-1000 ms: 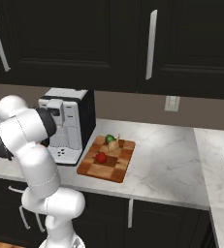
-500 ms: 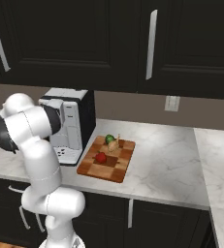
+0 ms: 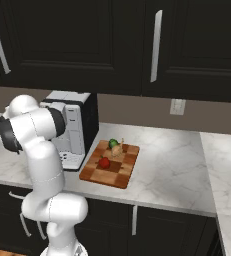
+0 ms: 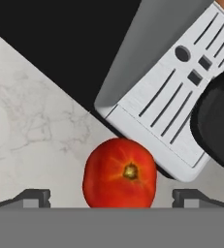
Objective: Place the avocado, onion, tomato, and bell pepper on the cutting board.
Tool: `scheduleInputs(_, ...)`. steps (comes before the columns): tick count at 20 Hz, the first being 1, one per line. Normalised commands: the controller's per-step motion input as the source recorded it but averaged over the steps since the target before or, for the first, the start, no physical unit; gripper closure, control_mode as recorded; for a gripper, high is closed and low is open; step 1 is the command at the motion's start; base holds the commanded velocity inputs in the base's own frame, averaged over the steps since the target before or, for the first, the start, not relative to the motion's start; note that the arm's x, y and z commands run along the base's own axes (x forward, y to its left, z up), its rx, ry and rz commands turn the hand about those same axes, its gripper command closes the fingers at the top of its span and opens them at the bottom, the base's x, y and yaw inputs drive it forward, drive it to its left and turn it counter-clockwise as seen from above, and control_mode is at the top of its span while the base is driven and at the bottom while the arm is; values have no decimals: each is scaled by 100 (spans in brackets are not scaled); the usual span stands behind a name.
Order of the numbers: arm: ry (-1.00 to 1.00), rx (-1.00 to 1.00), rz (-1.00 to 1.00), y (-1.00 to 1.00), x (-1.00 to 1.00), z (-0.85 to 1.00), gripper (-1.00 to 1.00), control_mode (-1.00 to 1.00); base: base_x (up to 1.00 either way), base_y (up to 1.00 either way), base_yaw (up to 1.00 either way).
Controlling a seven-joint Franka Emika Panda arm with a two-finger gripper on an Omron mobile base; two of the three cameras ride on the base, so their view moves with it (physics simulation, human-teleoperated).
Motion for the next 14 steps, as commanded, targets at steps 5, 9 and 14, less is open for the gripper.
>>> scheduleInputs(5,3,0,0,-18,0,-18,-100,-100,0,0,0)
scheduleInputs(9,0,0,0,-21,0,0,-100,-100,0,0,0)
scheduleInputs(14,0,0,0,-26,0,-1,-100,-100,0,0,0)
